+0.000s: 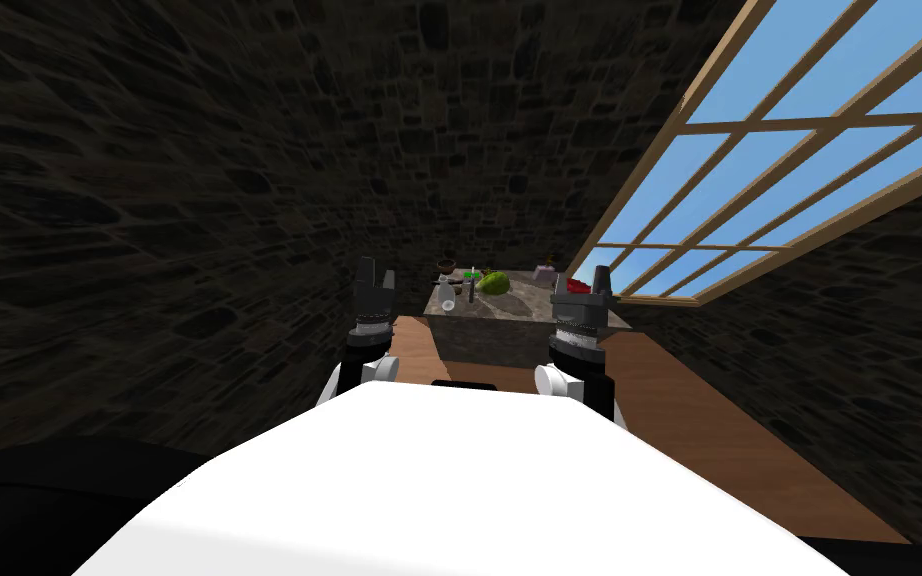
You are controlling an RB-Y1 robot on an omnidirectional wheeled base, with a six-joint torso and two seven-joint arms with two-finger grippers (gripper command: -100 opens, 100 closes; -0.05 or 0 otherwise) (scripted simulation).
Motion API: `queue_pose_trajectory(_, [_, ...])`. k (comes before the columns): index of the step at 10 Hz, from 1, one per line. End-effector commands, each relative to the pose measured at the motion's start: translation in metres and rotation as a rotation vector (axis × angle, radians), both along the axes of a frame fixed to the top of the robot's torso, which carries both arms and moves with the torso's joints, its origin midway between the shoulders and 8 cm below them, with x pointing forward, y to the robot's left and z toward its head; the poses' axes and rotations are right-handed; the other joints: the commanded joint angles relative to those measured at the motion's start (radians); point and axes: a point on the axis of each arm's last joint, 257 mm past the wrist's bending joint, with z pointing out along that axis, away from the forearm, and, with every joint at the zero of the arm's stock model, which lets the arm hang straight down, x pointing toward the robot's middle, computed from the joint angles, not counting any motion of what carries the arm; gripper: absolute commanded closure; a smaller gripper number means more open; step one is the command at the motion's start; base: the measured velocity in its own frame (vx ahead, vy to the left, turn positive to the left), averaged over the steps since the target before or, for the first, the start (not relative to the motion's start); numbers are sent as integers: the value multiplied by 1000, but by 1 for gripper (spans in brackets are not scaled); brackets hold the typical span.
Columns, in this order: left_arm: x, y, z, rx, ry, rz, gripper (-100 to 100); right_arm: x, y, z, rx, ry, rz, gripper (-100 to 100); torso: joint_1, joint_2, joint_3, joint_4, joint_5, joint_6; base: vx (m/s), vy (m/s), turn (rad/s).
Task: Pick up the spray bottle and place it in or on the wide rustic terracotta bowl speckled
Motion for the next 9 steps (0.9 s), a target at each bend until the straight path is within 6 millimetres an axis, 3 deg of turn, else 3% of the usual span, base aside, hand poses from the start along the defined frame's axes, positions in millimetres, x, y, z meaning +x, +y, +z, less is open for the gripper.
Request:
queue_pose_trajectory(1, [0, 0, 0, 0, 0, 0, 0, 3, 4, -4, -32, 18, 12, -100, 0, 0, 0, 0, 0, 0, 3, 16, 13])
queue_pose_trajectory(5, [0, 0, 0, 0, 0, 0, 0, 15, 12, -28, -144, 105, 40, -100, 3, -1, -1, 0, 1, 0, 14, 50, 31])
queue_pose_trajectory(9, [0, 0, 0, 0, 0, 0, 0, 31, 13, -66, -268, 230, 49, -100, 6, -2, -1, -1, 1, 0, 29, 85, 51])
